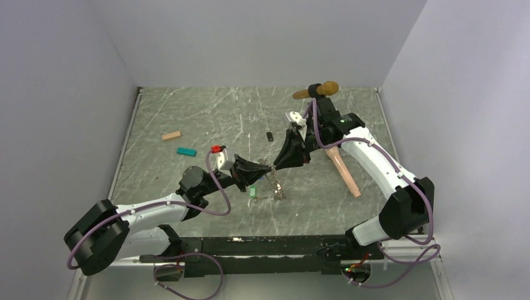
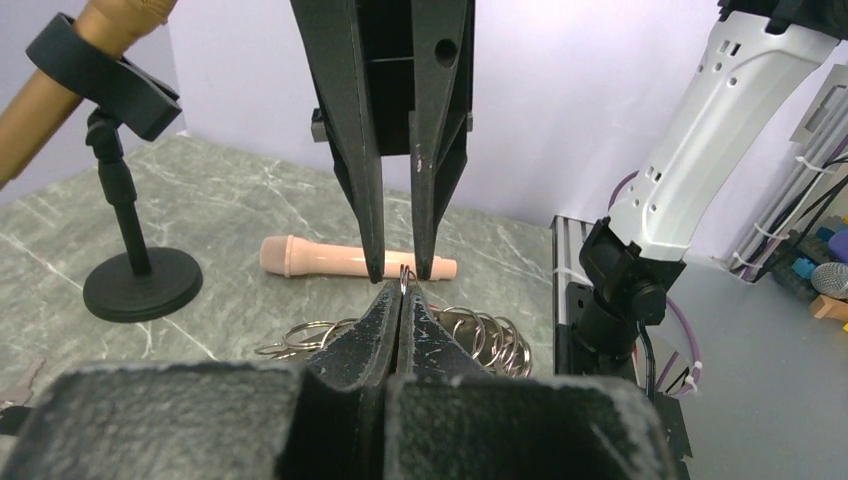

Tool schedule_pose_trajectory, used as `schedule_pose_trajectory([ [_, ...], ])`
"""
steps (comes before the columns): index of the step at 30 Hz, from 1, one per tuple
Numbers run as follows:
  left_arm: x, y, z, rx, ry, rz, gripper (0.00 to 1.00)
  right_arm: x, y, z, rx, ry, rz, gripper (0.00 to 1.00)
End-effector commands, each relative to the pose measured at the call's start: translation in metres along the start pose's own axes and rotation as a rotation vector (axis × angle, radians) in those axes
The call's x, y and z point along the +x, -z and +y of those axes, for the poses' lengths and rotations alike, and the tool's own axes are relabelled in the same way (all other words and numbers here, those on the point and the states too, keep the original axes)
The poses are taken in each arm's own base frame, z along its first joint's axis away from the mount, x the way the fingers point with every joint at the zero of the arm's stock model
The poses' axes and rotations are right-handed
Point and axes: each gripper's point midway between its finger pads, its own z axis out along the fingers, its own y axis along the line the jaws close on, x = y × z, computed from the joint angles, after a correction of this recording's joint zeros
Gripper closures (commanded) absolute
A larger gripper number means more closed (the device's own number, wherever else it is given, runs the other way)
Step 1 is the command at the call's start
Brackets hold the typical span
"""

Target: Put the keys on the keyring

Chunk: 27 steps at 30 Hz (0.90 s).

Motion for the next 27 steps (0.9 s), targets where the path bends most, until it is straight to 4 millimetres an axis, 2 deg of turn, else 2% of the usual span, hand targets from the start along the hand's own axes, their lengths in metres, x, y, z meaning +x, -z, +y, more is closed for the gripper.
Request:
schedule_pose_trajectory([
  [1, -0.036, -0.004, -0.006, 0.021, -0.077, -0.108, 1.00, -0.004, -0.001, -0.003, 0.001, 0.028, -0.009, 0.77],
  [6, -0.038, -0.003, -0.006, 0.020, -0.077, -0.119, 1.00, -0.003, -0.004, -0.003, -0.006, 0.026, -0.004, 0.84],
  [9, -0.038, -0.003, -0.006, 0.020, -0.076, -0.124, 1.00, -0.002, -0.006, -0.002, -0.012, 0.023, -0.001, 0.98],
  [10, -0.039, -0.002, -0.007, 0.021, -0.078, -0.128, 1.00, -0.001, -0.007, -0.002, -0.015, 0.023, 0.001, 1.00],
  [18, -0.049, 0.005, -0.011, 0.047, -0.116, -0.192, 1.00, 0.003, -0.009, -0.008, -0.011, -0.006, 0.005, 1.00],
  [27, -0.055, 0.007, -0.009, 0.052, -0.052, -0.297, 1.00, 0.003, -0.016, -0.003, -0.042, -0.011, -0.009, 1.00],
])
